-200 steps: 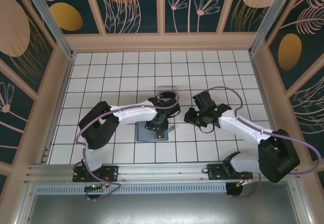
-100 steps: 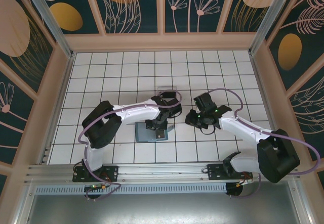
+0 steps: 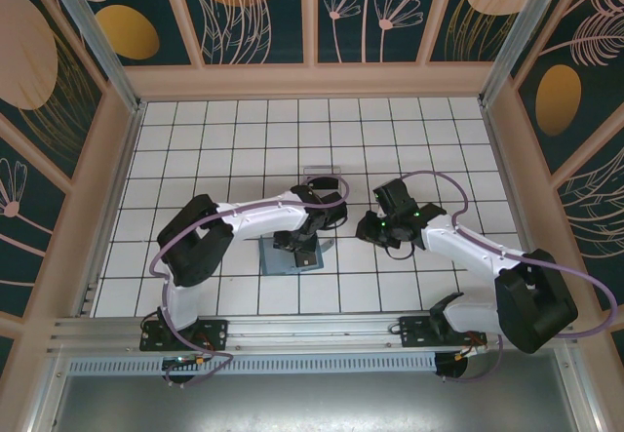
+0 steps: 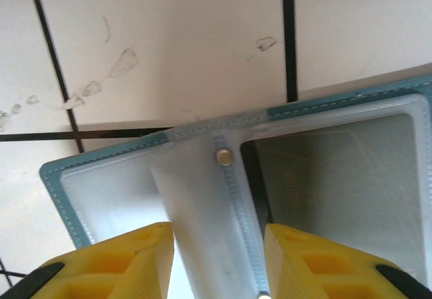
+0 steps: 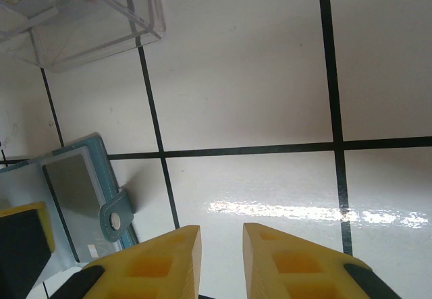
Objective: Take the credit cards out of the card holder
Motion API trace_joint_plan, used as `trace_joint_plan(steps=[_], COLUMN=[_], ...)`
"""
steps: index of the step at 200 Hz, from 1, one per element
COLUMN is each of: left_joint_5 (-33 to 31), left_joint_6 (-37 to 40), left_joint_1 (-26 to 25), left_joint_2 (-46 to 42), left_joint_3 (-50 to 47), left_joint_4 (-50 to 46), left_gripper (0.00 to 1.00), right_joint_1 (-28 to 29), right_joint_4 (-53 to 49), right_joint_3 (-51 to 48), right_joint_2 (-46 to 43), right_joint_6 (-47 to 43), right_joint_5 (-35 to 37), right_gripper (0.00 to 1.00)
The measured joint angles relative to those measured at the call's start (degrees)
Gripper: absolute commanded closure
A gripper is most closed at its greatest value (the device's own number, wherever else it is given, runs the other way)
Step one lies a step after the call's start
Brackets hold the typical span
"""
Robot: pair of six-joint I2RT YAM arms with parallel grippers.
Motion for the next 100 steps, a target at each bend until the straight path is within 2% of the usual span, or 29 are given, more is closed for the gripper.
trace_joint_plan(steps=[52,100], left_joint_5=[-1.4,-1.3], left_joint_6=[0.0,-0.2], left_joint_1=[-0.1,-0.1], left_joint_2=[-3.1,-7.5], left_joint_3=[-1.9,-8.9], left_joint_4=[-1.4,-0.5], left_gripper=[0.62,0.61], right_joint_1=[0.0,0.9], right_joint_4=[0.0,-0.1], right_joint_3=[0.0,0.7], right_joint_2=[0.0,0.6], right_joint_6=[0.2,0.2], right_joint_5=[0.0,0.0], right_gripper=[0.76,0.76])
